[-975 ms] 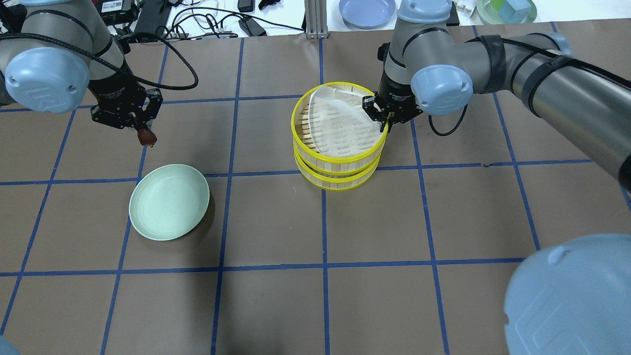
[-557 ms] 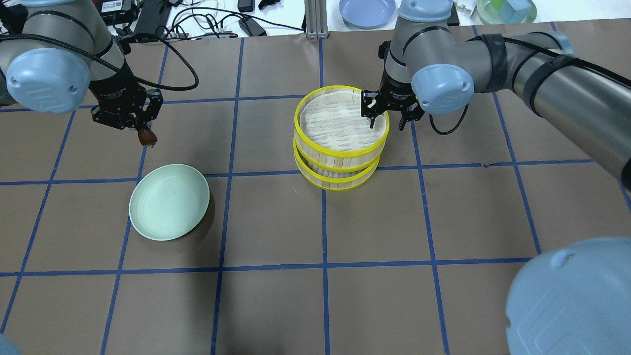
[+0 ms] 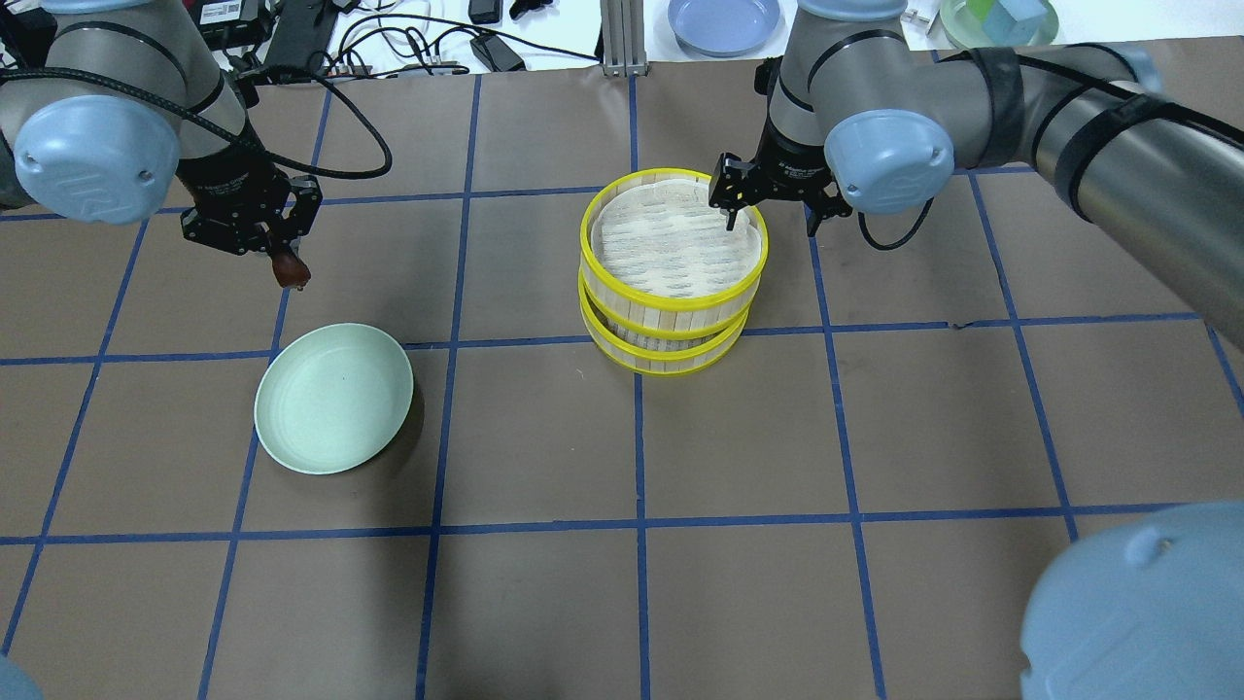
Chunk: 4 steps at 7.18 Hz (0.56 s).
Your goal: Stack buns with steamer
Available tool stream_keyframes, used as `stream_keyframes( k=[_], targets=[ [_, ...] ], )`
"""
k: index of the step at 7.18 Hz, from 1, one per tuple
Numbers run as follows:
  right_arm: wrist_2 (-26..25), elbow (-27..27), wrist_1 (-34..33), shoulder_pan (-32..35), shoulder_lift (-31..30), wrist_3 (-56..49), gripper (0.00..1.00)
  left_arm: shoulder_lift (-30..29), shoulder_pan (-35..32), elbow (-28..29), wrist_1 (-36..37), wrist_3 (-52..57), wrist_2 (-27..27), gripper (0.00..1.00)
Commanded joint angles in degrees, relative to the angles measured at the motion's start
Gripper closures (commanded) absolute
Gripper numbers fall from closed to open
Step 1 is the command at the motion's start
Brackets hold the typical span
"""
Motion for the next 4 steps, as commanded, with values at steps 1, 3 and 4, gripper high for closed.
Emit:
stream_keyframes(
  k=[1,3,4],
  targets=[
    [-0.2,-0.2,6.3,-2.5,-6.5,-4.8,0.00,-0.1,0.0,0.0,0.1,0.0,0.0,1.00],
    [-1.8,0.1,10.3,-2.5,-11.7,-4.9,0.00,-0.3,0.0,0.0,0.3,0.0,0.0,1.00],
    [-1.9,0.0,10.3,-2.6,-13.3,-5.0,0.00,-0.4,-0.1,0.1,0.4,-0.9,-0.1,1.00]
  ],
)
